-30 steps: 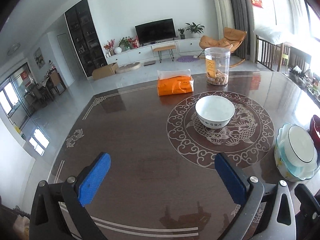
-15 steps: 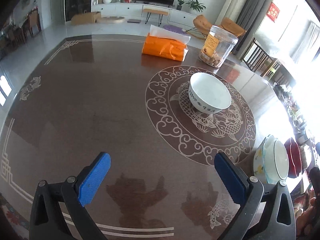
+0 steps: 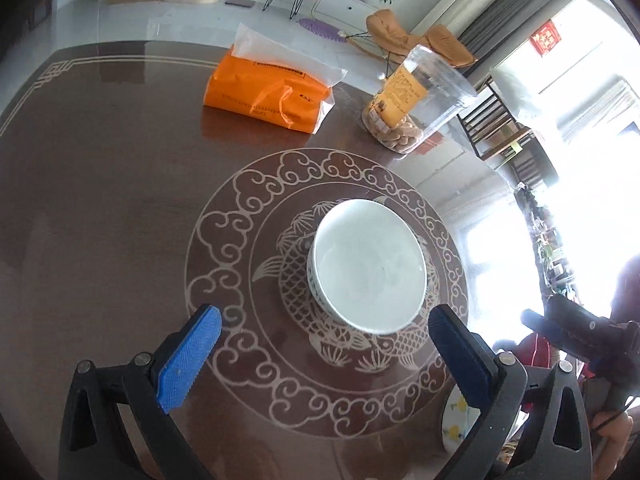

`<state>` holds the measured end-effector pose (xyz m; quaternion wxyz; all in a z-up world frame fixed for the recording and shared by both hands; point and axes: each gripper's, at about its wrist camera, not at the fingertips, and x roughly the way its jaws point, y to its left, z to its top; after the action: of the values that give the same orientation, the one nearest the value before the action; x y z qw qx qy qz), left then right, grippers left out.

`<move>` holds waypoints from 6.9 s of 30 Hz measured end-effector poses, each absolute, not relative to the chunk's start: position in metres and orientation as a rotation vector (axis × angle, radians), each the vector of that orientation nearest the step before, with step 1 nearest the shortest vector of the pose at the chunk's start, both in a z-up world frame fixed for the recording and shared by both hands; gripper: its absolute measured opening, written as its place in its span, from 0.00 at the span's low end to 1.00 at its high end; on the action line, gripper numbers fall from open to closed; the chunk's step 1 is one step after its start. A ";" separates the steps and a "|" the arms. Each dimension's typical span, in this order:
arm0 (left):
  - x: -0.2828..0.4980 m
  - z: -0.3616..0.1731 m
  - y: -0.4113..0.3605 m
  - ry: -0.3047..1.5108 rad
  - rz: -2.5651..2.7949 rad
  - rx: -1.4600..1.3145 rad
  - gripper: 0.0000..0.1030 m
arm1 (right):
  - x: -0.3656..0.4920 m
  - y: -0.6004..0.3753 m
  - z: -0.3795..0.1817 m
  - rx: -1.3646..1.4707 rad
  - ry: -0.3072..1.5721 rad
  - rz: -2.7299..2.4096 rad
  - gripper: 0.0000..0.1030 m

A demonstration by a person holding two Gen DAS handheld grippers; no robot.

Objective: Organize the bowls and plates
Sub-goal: 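Move both open grippers to the white bowl on the dragon pattern, then close both grippers on the white bowl rim, then carry the white bowl and lower it into the black-rimmed bowl, then open both grippers and pull them back from the nested bowls, then move both grippers to the scalloped bowl rim and close them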

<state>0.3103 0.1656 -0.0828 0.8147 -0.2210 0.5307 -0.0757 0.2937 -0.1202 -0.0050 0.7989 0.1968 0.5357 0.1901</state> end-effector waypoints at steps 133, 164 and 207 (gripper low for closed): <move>0.173 -0.071 -0.048 1.112 -0.351 -0.090 0.16 | 0.181 -0.263 -0.036 0.443 1.255 0.069 0.58; 0.066 -0.046 -0.112 0.834 -0.358 0.140 1.00 | -0.042 -0.270 -0.045 0.148 0.470 -0.162 0.71; 0.150 -0.105 -0.036 1.078 -0.562 -0.175 1.00 | 0.001 -0.279 -0.067 0.244 0.679 -0.037 0.71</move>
<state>0.1497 -0.0356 -0.1054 0.8172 -0.0819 0.5059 -0.2639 0.0013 -0.2789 -0.0667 0.9356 0.1193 0.3319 -0.0179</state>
